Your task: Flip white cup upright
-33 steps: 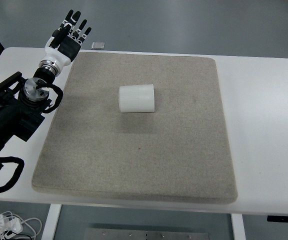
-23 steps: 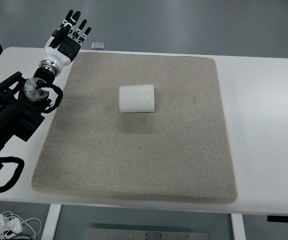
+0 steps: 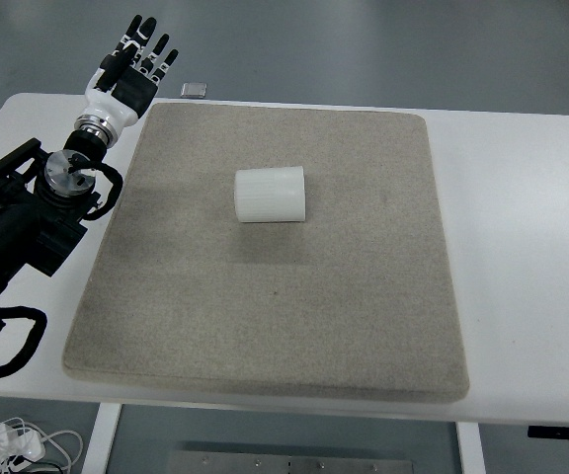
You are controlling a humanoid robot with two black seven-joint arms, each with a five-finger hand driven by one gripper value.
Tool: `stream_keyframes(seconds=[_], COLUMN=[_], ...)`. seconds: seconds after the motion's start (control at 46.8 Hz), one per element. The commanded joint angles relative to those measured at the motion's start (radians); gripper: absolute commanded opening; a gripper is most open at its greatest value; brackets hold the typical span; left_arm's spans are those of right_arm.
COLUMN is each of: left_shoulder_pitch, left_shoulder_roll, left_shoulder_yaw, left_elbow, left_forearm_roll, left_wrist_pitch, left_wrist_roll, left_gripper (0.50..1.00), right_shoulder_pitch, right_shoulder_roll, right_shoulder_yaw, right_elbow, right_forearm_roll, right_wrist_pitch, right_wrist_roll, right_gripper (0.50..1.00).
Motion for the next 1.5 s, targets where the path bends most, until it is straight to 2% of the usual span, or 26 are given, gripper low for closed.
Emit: stream_keyframes(seconds=[0.0,0.256,0.62,0.983,1.303,1.474], left_shoulder_pitch=[-0.002,-0.017,-0.126,-0.155,-0.24,-0.246], left_shoulder_roll=[0.002,0.008,0.013,0.073,0.206,0.26], left_shoulder_yaw=[0.01,0.02,0.035,0.099,0.398,0.455], left_elbow=[0.007,0.007,-0.028,-0.24,-0.464,-0.582], left_forearm_roll=[0.001,0.029,0.451,0.938,1.162,1.353], left_wrist_pitch=[0.0,-0.003,-0.005,-0.003,0.005,0.011], left_wrist_roll=[-0.001,0.0,0.0,0.005,0.014,0.02], left_gripper=[0.994,0.994,0.994,0.992,0.99,0.988], right_shoulder_pitch=[0.0,0.0,0.0,0.0,0.0,0.0], right_shoulder_roll=[0.0,0.0,0.0,0.0,0.0,0.0], right_shoulder_yaw=[0.0,0.0,0.0,-0.002,0.0,0.0], right_elbow=[0.0,0.0,0.0,0.0,0.001,0.001], right_forearm_roll=[0.0,0.0,0.0,0.0,0.0,0.0], right_wrist_pitch=[0.0,0.0,0.0,0.0,0.0,0.0], right_wrist_roll=[0.0,0.0,0.0,0.0,0.0,0.0], right_gripper=[0.952,0.952,0.952,0.952,0.952,0.952])
